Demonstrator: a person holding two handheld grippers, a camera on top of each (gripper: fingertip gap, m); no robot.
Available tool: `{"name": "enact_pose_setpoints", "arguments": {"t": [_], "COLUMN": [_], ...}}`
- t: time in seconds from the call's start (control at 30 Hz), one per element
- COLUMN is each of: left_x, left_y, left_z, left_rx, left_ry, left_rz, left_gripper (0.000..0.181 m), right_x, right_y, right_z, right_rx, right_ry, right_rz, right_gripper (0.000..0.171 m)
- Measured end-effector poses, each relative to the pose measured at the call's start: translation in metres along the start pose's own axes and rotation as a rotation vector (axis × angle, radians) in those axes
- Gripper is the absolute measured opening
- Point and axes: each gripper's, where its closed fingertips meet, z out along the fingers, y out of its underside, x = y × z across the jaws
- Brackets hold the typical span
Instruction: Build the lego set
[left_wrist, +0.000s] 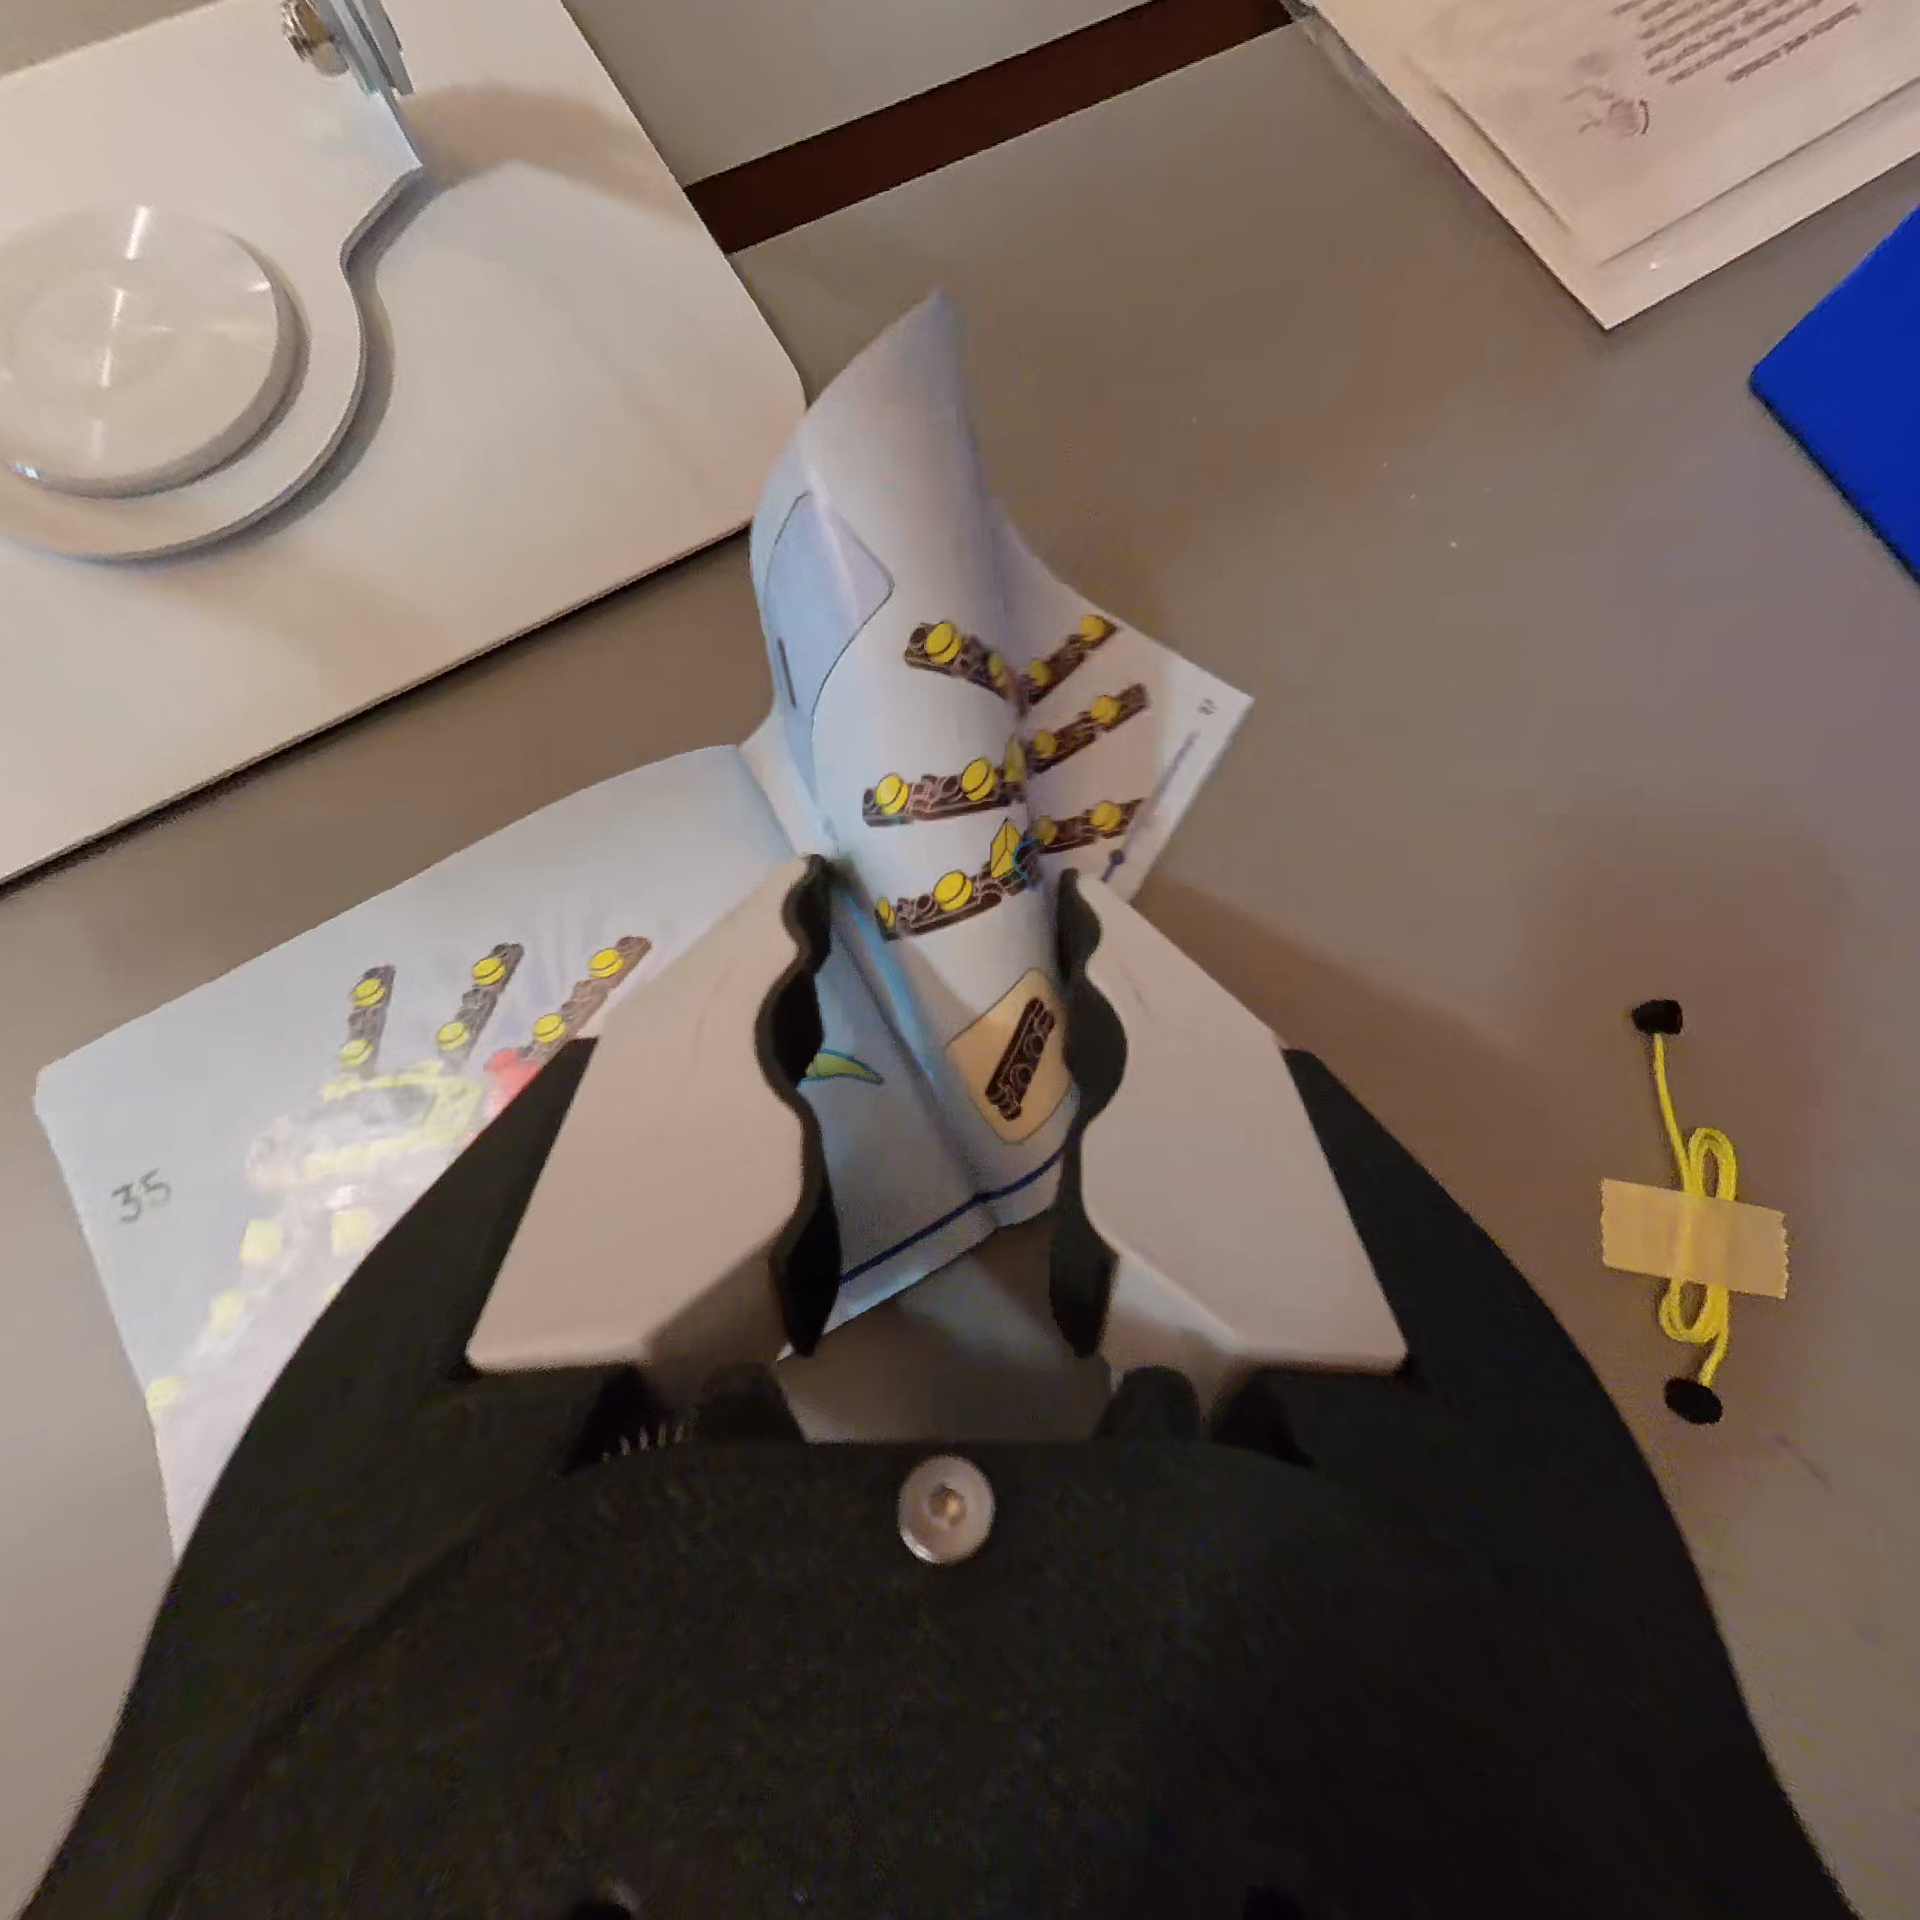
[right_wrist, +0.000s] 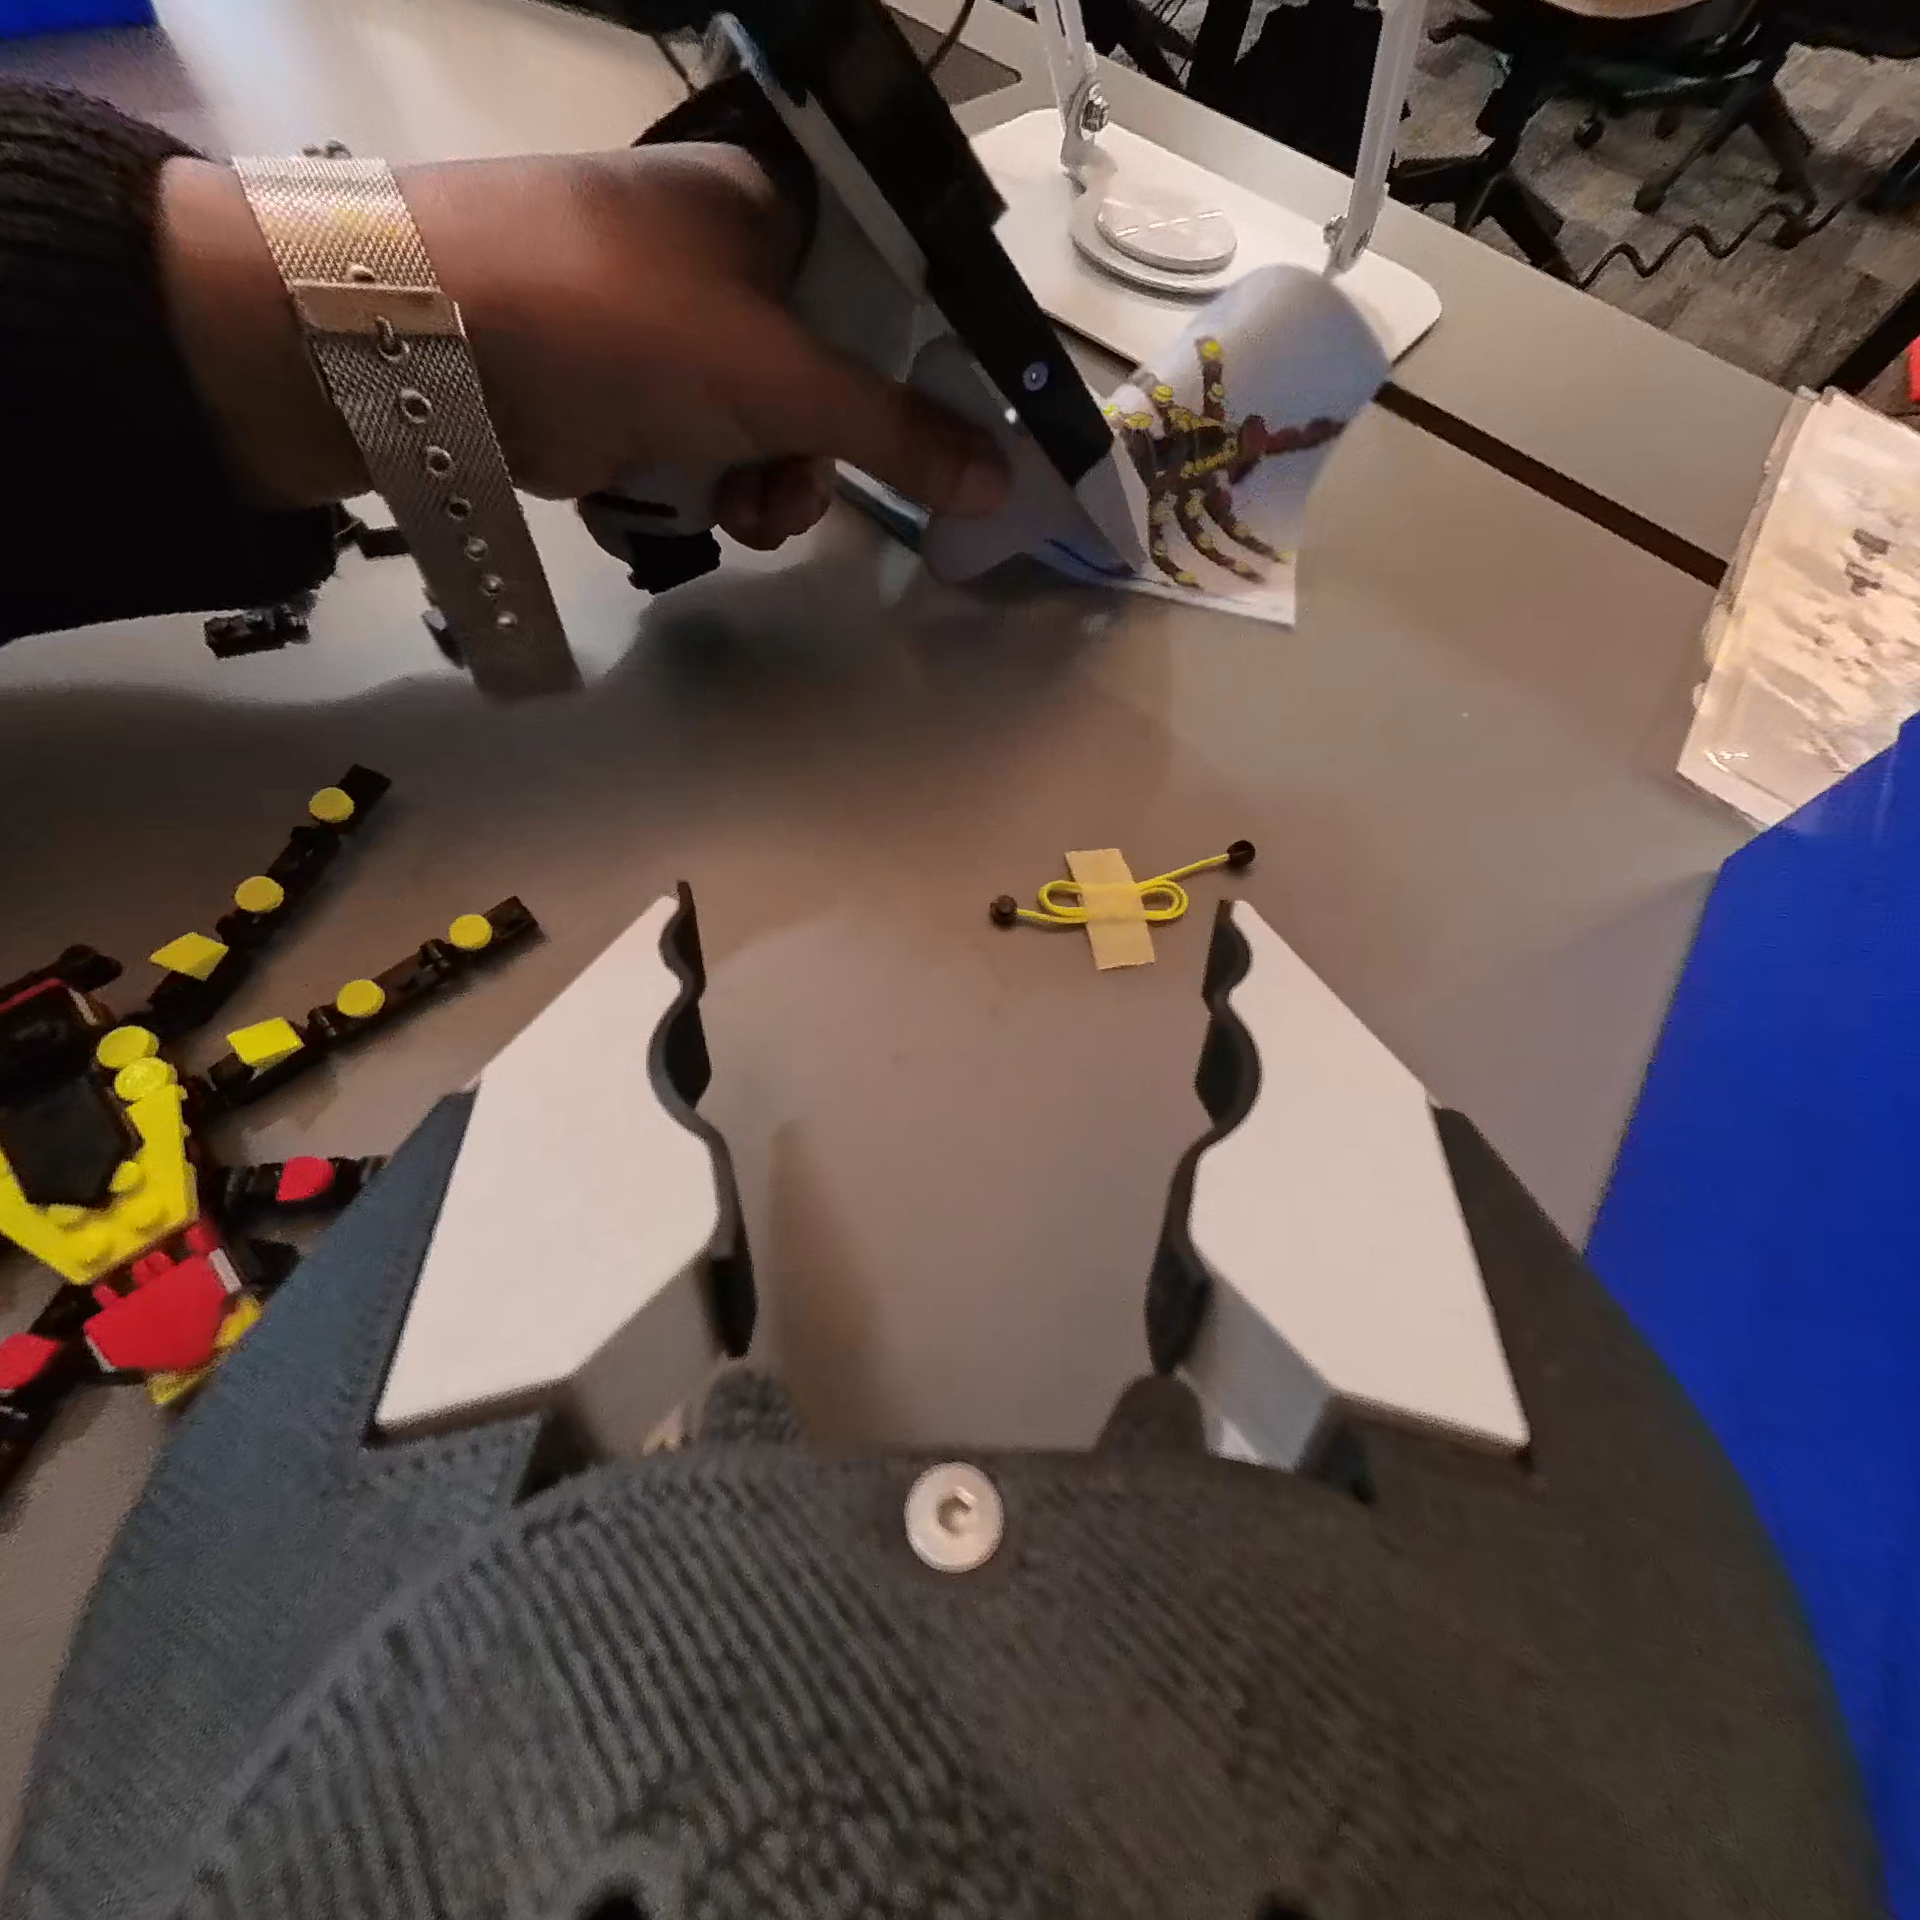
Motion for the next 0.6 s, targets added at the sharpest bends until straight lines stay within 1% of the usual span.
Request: {"name": "enact_pose_setpoints", "arguments": {"t": [0.07,0.1,0.23,0.6], "left_x": [0.003,0.005,0.019,0.024], "left_y": [0.002,0.002,0.005,0.004], "left_z": [-0.003,-0.005,-0.014,-0.023], "left_rx": [-0.006,-0.013,-0.039,-0.008], "left_ry": [0.021,0.036,0.13,0.17], "left_rz": [-0.018,-0.022,-0.052,-0.067], "left_gripper": [0.03,0.028,0.036,0.042], "right_x": [0.001,0.002,0.004,0.003], "right_y": [0.001,0.001,0.0,0.004], "right_z": [-0.003,-0.004,-0.006,-0.003], "right_rx": [0.002,0.003,0.01,-0.005], "right_ry": [0.002,0.003,0.002,0.0], "right_rz": [-0.004,-0.004,0.007,0.005], "right_gripper": [0.095,0.095,0.095,0.092]}}
